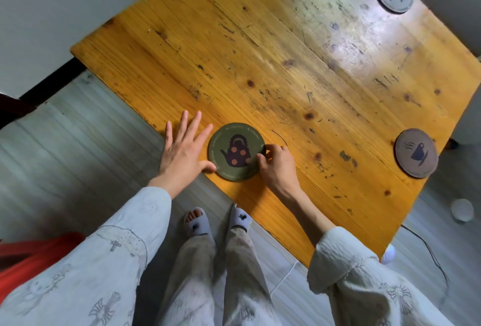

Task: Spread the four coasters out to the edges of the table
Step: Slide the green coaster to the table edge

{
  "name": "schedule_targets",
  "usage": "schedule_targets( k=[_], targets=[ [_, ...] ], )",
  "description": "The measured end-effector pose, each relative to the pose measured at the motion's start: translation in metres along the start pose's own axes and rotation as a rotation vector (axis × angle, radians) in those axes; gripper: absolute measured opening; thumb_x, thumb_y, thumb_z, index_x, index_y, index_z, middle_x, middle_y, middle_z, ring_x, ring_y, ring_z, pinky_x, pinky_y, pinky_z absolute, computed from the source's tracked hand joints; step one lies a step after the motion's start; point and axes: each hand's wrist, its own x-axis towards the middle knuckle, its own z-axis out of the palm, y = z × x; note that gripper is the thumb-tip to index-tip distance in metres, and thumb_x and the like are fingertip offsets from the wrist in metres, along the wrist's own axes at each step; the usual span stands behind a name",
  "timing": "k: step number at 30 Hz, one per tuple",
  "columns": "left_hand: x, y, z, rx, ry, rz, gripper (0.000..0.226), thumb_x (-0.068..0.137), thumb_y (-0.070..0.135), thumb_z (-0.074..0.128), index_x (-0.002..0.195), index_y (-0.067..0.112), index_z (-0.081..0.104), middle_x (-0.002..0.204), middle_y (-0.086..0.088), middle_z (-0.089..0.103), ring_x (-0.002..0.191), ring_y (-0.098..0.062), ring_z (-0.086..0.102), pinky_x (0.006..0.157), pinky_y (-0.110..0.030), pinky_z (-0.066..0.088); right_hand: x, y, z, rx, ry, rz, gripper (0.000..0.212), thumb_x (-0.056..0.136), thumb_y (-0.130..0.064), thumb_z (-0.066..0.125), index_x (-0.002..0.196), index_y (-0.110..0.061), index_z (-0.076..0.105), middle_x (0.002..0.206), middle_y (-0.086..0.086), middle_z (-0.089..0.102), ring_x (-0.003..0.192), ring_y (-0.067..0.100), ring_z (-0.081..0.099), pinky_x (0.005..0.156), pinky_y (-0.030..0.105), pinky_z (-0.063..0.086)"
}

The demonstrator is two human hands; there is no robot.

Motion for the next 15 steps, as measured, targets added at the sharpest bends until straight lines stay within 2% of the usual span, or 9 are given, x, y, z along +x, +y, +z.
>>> schedule_targets(
  k=[2, 4, 6, 8, 11, 15],
  targets=[
    [0.001, -0.006, -0.005, -0.040, 0.049, -0.035, 0.085, 0.072, 0.038, 0.068, 0.142, 0.023, 0.022, 0.157, -0.008, -0.001, 0.143, -0.028, -0.011, 0.113, -0.048, -0.007, -0.004, 0.003, -0.001, 0.028, -0.030, 0.042, 0.034, 0.093, -0.024, 0.050, 0.119, -0.003, 0.056, 0.118, 0.018, 0.062, 0.104, 0.028, 0.059, 0.089, 0.034, 0.049],
    [-0.006, -0.010, -0.003, -0.112, 0.126, -0.083, 0.066, 0.081, 0.027, 0.062, 0.139, 0.019, 0.032, 0.157, -0.009, 0.006, 0.144, -0.029, -0.006, 0.117, -0.048, 0.000, -0.007, 0.006, -0.003, 0.073, -0.053, 0.072, 0.032, 0.093, -0.024, 0.052, 0.112, -0.001, 0.062, 0.114, 0.019, 0.067, 0.099, 0.028, 0.064, 0.087, 0.040, 0.054],
    [-0.021, -0.010, 0.006, -0.173, 0.167, -0.102, 0.054, 0.086, 0.027, 0.055, 0.136, 0.016, 0.037, 0.157, -0.010, 0.009, 0.144, -0.027, -0.004, 0.117, -0.045, 0.003, -0.006, 0.007, -0.006, 0.083, -0.054, 0.071, 0.031, 0.093, -0.024, 0.053, 0.110, -0.001, 0.063, 0.112, 0.019, 0.069, 0.092, 0.026, 0.065, 0.084, 0.038, 0.056],
    [-0.035, -0.005, 0.017, -0.191, 0.118, -0.077, 0.063, 0.083, 0.040, 0.055, 0.137, 0.017, 0.033, 0.157, -0.010, 0.005, 0.143, -0.021, -0.009, 0.115, -0.042, 0.000, 0.000, 0.004, -0.010, 0.087, -0.044, 0.048, 0.032, 0.093, -0.022, 0.053, 0.118, -0.003, 0.058, 0.115, 0.018, 0.067, 0.093, 0.026, 0.065, 0.086, 0.040, 0.056],
    [-0.044, 0.003, 0.029, -0.158, 0.052, -0.082, 0.088, 0.073, 0.057, 0.058, 0.142, 0.019, 0.019, 0.157, -0.009, -0.004, 0.140, -0.018, -0.016, 0.115, -0.045, -0.004, 0.010, -0.006, -0.014, 0.056, -0.079, -0.016, 0.042, 0.092, -0.022, 0.053, 0.133, -0.013, 0.046, 0.119, 0.015, 0.056, 0.102, 0.029, 0.059, 0.090, 0.044, 0.054],
    [-0.036, 0.004, 0.027, -0.080, 0.067, -0.100, 0.092, 0.069, 0.061, 0.059, 0.142, 0.022, 0.020, 0.157, -0.009, 0.000, 0.143, -0.022, -0.012, 0.110, -0.052, -0.012, 0.014, -0.012, -0.009, 0.024, -0.134, -0.044, 0.044, 0.093, -0.024, 0.052, 0.135, -0.016, 0.044, 0.119, 0.017, 0.049, 0.107, 0.030, 0.052, 0.088, 0.037, 0.051]
  ],
)
